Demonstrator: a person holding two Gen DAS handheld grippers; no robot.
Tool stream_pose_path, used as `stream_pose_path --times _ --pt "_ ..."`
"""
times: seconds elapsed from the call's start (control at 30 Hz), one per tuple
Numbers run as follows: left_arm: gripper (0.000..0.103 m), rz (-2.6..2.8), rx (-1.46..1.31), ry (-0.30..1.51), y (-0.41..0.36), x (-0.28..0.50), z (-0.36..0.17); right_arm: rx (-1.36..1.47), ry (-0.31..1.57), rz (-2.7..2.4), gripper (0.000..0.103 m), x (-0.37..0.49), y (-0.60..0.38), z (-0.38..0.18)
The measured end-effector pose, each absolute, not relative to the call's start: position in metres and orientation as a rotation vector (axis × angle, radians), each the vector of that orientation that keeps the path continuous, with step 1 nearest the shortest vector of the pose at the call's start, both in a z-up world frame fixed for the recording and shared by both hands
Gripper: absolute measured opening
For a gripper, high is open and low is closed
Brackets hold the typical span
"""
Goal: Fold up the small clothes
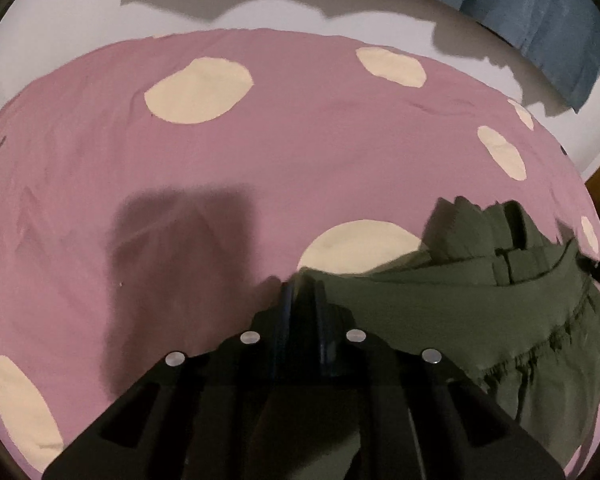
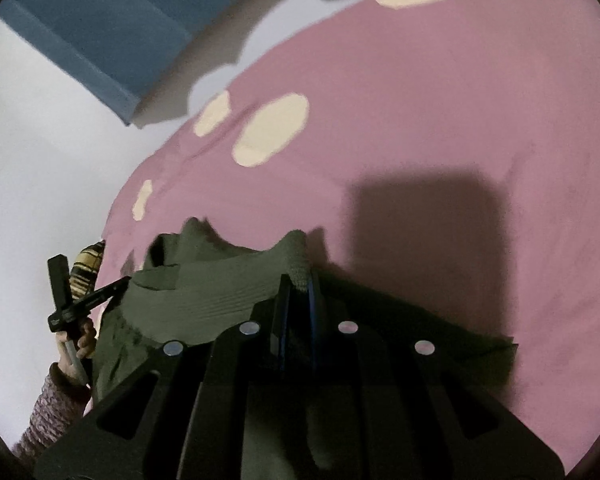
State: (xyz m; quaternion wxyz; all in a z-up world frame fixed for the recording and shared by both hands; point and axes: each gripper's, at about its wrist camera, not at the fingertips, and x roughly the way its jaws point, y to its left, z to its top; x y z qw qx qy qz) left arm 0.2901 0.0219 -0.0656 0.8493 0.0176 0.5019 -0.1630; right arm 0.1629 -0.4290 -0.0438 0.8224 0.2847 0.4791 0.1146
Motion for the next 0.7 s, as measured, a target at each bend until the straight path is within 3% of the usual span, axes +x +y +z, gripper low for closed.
stream_pose_path --times 0.23,0.37,0.5,0.53,0.6,0.7 --pt "0.014 -0.338 0.033 1.051 0.023 0.292 -0.066 0.724 1.026 0.231 0.008 0.161 -0.439 -0.056" --pt "0.023 -0.338 -0.066 1.06 0.037 0.293 -0.059 0.797 1.01 0.193 0.013 0.153 -0.45 -0.053" --pt "0.025 -0.315 -0.127 1.037 0.059 0.281 -0.043 0.798 1.006 0.084 0.019 0.134 -0.468 -0.045" --pt "0.029 -0.31 -0.14 1.03 0.065 0.277 -0.039 0.807 0.998 0.065 0.02 0.125 -0.474 -0.041" --pt "0.053 -0.307 -0.182 1.01 0.081 0.264 -0.029 0.832 0.973 0.046 0.029 0.111 -0.482 -0.034" --pt "0.06 -0.312 -0.226 0.957 0.103 0.235 -0.013 0.841 0.919 0.012 0.038 0.084 -0.488 -0.013"
